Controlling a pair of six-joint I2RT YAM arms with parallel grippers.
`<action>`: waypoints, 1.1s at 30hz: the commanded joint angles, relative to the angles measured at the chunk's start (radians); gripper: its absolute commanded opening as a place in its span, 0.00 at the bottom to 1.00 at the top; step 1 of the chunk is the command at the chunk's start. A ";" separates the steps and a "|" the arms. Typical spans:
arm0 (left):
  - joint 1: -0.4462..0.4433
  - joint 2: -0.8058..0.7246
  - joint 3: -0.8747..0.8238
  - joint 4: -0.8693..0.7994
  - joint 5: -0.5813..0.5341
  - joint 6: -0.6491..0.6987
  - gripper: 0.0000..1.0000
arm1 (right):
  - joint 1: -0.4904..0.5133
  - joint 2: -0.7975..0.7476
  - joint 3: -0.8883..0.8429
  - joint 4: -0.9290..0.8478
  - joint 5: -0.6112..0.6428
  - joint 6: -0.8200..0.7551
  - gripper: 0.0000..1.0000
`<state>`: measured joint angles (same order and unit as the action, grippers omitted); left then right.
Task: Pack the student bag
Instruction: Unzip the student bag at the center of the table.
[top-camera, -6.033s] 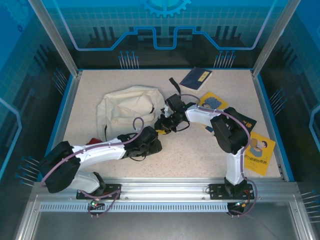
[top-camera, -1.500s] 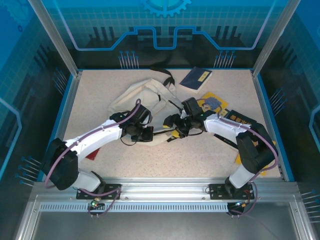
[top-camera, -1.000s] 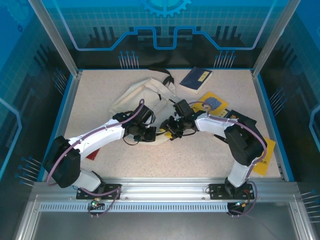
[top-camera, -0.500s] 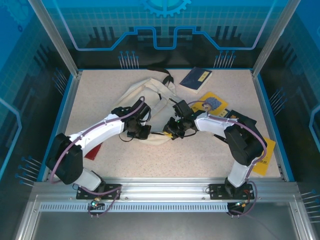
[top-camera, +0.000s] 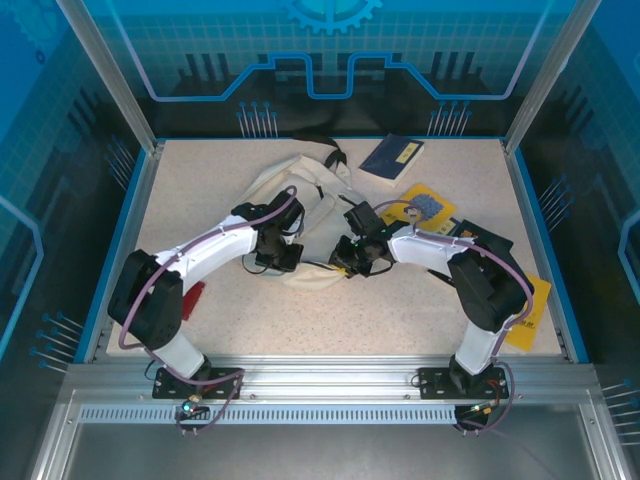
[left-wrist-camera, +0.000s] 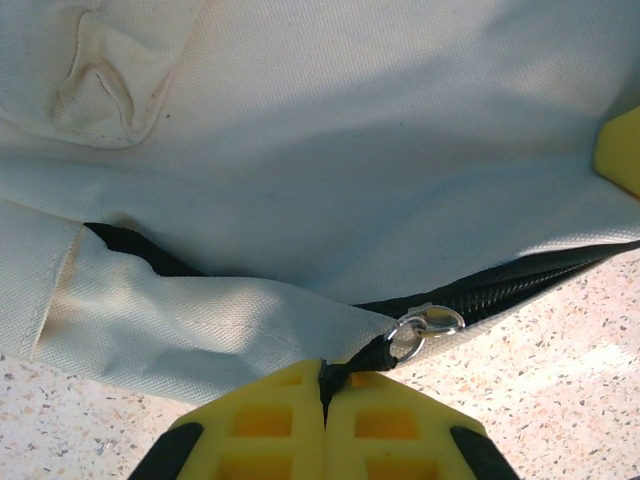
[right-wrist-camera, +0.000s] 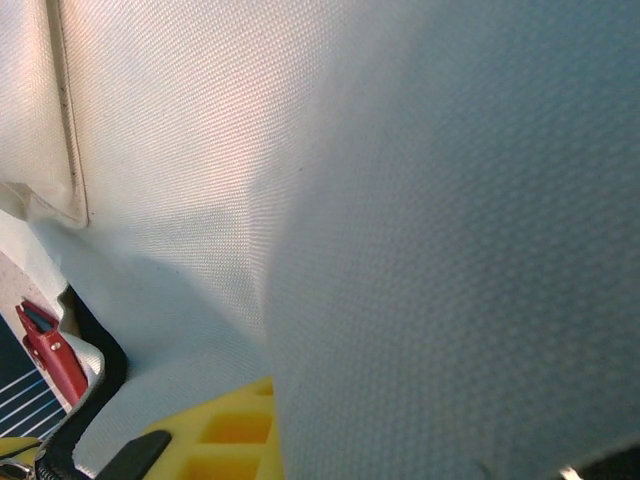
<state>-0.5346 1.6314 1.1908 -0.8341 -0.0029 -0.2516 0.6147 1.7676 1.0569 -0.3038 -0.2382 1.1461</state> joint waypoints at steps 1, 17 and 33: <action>0.041 0.014 0.024 -0.091 -0.052 0.025 0.00 | -0.017 0.005 -0.010 -0.130 0.100 -0.046 0.22; -0.039 0.063 -0.079 0.159 0.260 -0.024 0.00 | -0.035 -0.233 -0.105 -0.084 -0.076 -0.046 0.55; -0.076 0.093 -0.089 0.173 0.234 -0.031 0.00 | 0.020 -0.120 -0.148 0.082 -0.153 0.079 0.45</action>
<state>-0.6071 1.7477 1.0904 -0.6422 0.2333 -0.2966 0.6231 1.6176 0.8936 -0.2497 -0.3782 1.1912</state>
